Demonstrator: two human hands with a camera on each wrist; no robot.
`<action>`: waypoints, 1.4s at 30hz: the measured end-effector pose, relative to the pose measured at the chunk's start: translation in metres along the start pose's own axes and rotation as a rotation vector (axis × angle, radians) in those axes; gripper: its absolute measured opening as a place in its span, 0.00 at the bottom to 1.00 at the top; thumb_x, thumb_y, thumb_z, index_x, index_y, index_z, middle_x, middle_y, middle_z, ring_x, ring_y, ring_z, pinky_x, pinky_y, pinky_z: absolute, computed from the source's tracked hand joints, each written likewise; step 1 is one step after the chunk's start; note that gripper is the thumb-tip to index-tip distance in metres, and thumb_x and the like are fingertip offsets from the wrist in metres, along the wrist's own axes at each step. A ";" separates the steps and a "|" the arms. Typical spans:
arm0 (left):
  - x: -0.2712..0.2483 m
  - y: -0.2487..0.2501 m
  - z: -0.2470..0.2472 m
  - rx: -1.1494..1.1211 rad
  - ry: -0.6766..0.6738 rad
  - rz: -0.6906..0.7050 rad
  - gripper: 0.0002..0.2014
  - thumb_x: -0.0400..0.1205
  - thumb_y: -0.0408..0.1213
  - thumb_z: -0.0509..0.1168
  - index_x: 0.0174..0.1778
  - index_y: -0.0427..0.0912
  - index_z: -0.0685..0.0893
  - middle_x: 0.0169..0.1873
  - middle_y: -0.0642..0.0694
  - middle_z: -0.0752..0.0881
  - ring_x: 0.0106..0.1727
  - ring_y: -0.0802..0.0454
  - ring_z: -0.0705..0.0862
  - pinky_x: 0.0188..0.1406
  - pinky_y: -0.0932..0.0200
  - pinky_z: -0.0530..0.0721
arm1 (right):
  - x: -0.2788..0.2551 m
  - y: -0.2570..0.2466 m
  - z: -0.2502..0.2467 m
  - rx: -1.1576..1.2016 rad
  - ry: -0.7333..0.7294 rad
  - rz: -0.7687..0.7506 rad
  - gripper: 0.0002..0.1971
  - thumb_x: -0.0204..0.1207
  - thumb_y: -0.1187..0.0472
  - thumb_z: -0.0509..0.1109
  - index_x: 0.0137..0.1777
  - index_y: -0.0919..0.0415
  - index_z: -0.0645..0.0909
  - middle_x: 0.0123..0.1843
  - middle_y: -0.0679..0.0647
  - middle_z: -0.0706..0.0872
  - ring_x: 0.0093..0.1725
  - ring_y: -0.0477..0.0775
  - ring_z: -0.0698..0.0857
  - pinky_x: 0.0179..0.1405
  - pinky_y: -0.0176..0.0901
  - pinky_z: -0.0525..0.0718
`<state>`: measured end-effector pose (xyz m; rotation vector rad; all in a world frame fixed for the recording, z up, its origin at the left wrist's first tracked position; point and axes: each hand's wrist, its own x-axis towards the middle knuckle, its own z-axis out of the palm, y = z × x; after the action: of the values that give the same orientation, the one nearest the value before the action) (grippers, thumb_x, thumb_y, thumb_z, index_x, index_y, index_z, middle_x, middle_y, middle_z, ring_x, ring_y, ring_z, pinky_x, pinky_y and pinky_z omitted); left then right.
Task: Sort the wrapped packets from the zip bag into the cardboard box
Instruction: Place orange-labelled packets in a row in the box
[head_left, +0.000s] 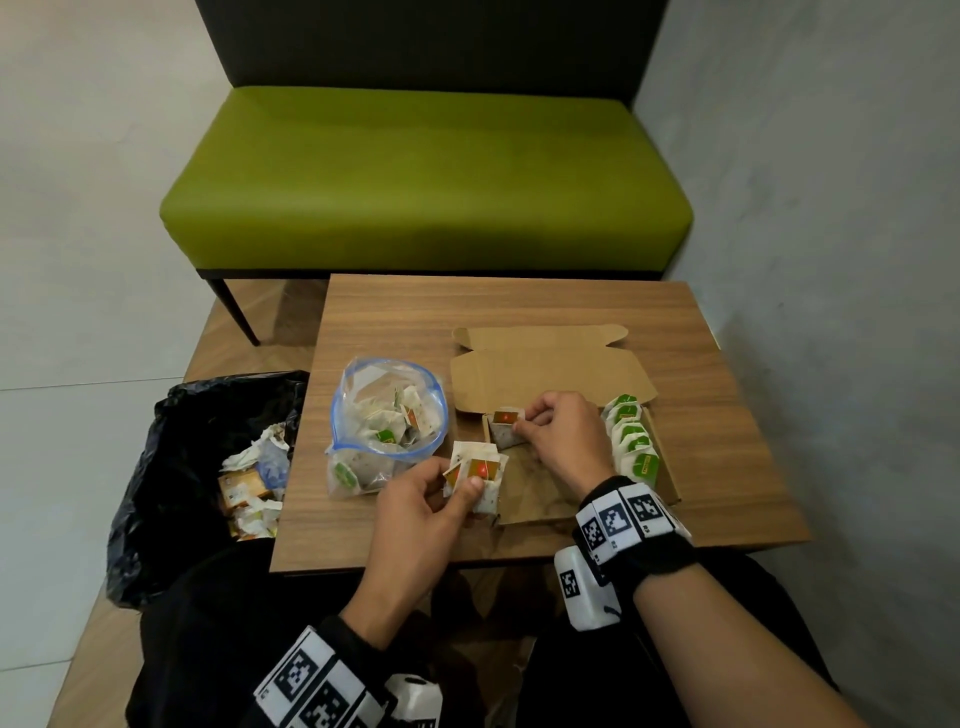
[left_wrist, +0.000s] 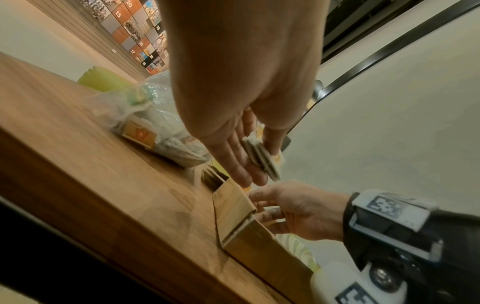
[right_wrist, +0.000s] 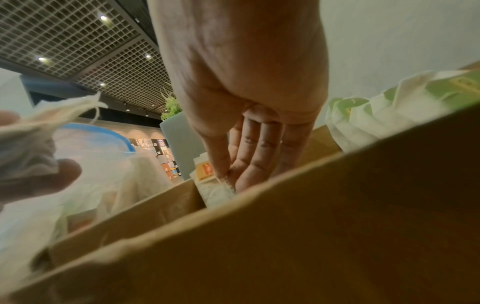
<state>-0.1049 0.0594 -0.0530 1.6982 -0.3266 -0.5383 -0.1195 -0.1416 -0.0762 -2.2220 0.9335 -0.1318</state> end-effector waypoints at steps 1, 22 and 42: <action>0.000 0.000 0.000 -0.005 -0.002 0.001 0.04 0.81 0.35 0.72 0.50 0.47 0.89 0.43 0.52 0.93 0.47 0.56 0.92 0.48 0.49 0.90 | 0.000 0.001 0.001 0.034 0.004 0.014 0.10 0.71 0.55 0.81 0.34 0.50 0.83 0.32 0.46 0.89 0.34 0.49 0.89 0.40 0.51 0.91; 0.010 0.008 0.022 -0.234 -0.004 -0.111 0.06 0.81 0.35 0.71 0.51 0.38 0.87 0.40 0.42 0.92 0.35 0.50 0.88 0.32 0.61 0.85 | -0.046 -0.012 -0.046 0.562 -0.085 0.087 0.11 0.79 0.54 0.75 0.44 0.63 0.87 0.37 0.58 0.92 0.29 0.54 0.88 0.33 0.49 0.89; 0.013 -0.004 0.020 -0.066 0.019 -0.114 0.05 0.84 0.35 0.67 0.48 0.38 0.87 0.36 0.40 0.91 0.35 0.49 0.90 0.31 0.62 0.85 | -0.021 0.017 -0.032 0.220 -0.154 -0.097 0.03 0.73 0.57 0.79 0.46 0.53 0.90 0.42 0.46 0.91 0.44 0.46 0.88 0.46 0.46 0.87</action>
<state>-0.1046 0.0372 -0.0617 1.6634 -0.1970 -0.6099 -0.1561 -0.1544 -0.0599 -2.0412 0.6937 -0.1011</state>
